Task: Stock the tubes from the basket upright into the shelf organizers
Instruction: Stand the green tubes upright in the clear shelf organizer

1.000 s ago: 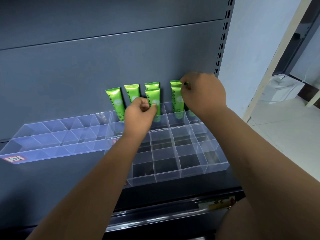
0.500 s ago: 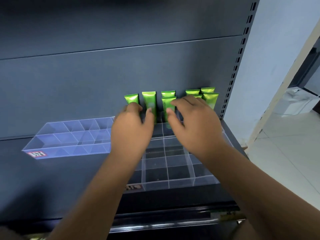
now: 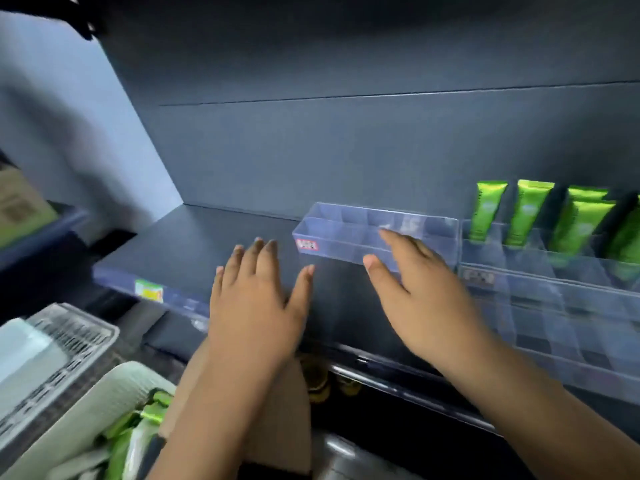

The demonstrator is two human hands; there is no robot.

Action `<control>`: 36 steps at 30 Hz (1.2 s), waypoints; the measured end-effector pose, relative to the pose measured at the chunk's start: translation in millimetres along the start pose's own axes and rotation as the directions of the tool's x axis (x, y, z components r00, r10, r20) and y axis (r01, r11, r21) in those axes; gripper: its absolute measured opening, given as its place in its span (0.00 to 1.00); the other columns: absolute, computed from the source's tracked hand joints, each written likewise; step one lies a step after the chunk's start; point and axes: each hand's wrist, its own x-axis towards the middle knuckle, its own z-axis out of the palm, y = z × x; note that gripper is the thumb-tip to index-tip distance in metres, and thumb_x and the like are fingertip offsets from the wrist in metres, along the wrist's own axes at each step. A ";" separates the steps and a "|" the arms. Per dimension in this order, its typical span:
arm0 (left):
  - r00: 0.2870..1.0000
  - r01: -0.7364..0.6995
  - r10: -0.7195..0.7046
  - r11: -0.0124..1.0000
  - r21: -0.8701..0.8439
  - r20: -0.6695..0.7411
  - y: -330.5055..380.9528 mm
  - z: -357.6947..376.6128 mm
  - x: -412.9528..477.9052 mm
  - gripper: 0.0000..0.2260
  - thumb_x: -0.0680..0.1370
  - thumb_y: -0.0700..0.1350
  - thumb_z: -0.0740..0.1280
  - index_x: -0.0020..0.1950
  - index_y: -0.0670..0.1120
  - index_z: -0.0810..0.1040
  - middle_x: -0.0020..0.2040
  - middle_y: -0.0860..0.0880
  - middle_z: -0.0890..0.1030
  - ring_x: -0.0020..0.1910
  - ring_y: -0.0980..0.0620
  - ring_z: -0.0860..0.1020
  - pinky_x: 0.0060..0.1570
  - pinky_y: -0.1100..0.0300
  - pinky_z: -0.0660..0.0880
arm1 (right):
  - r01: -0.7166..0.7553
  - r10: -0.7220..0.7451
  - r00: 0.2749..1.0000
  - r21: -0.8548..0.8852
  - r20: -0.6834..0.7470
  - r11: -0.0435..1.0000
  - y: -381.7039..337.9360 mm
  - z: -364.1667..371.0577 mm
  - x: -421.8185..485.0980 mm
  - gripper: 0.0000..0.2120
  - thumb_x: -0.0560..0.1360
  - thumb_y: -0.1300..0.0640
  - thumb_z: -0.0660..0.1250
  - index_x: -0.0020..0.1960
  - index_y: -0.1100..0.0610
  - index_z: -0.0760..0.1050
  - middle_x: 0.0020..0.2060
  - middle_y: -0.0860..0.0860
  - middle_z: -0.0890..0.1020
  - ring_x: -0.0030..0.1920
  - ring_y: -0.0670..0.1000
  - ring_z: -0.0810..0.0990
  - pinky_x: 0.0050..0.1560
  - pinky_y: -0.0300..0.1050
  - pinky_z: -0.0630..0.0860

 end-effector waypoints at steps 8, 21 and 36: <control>0.956 0.292 -0.281 0.941 0.170 -0.086 -194.8 -81.5 -74.0 0.33 0.80 0.66 0.52 0.74 0.44 0.70 0.74 0.45 0.73 0.76 0.42 0.66 0.73 0.41 0.64 | 0.362 -0.372 0.926 0.129 0.066 0.923 -186.7 133.2 -13.3 0.26 0.81 0.41 0.54 0.73 0.55 0.70 0.68 0.54 0.75 0.70 0.56 0.70 0.69 0.52 0.70; 0.647 0.739 -0.755 0.655 0.158 0.102 -375.9 -26.4 -213.1 0.26 0.80 0.64 0.55 0.66 0.46 0.73 0.68 0.46 0.77 0.72 0.42 0.70 0.70 0.44 0.70 | 0.522 -0.398 0.608 0.031 0.687 0.852 -240.0 380.5 -102.0 0.16 0.81 0.45 0.59 0.64 0.52 0.72 0.61 0.52 0.78 0.59 0.55 0.77 0.55 0.50 0.75; 0.367 0.928 -0.855 0.364 -0.081 0.368 -458.4 98.3 -198.8 0.20 0.80 0.51 0.63 0.69 0.42 0.73 0.64 0.42 0.79 0.63 0.42 0.75 0.59 0.49 0.73 | 0.043 -0.104 0.486 0.095 0.868 0.995 -234.3 495.7 -70.2 0.15 0.81 0.52 0.59 0.67 0.50 0.74 0.56 0.49 0.81 0.53 0.53 0.80 0.55 0.53 0.78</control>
